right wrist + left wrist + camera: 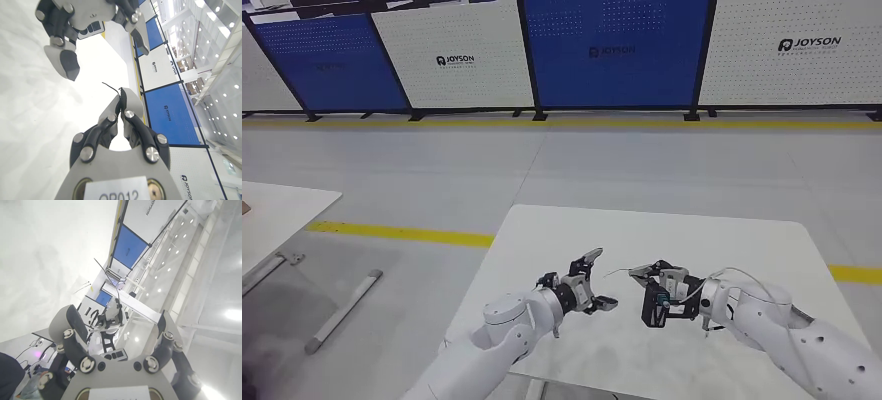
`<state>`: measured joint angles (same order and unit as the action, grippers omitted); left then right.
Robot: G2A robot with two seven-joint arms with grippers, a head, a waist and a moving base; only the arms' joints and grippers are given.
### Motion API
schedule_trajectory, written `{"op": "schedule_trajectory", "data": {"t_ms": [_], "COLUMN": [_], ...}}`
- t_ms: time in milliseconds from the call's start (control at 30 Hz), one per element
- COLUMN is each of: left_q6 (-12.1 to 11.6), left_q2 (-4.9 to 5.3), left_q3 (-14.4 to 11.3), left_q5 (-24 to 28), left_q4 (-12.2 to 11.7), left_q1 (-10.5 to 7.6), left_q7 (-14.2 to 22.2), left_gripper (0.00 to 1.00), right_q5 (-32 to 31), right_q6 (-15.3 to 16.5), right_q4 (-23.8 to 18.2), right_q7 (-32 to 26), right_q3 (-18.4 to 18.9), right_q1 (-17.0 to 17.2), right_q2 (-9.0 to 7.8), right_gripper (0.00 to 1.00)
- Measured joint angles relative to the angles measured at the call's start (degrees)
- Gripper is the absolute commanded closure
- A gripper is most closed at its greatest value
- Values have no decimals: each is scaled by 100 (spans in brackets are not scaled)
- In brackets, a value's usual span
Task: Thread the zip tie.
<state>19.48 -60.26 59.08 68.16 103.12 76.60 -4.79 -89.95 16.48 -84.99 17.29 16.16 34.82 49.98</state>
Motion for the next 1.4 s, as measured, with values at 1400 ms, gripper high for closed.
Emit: {"op": "schedule_trajectory", "data": {"t_ms": [1400], "left_q6": [-474], "left_q2": [-145], "left_q3": [-267], "left_q5": [-269], "left_q4": [-174], "left_q1": [-141], "left_q7": [-565], "left_gripper": [0], "right_q5": [0], "right_q6": [-167], "right_q4": [-232], "right_q7": [-69], "right_q3": [-541], "right_q1": [-528], "right_q2": [2], "right_gripper": [100]}}
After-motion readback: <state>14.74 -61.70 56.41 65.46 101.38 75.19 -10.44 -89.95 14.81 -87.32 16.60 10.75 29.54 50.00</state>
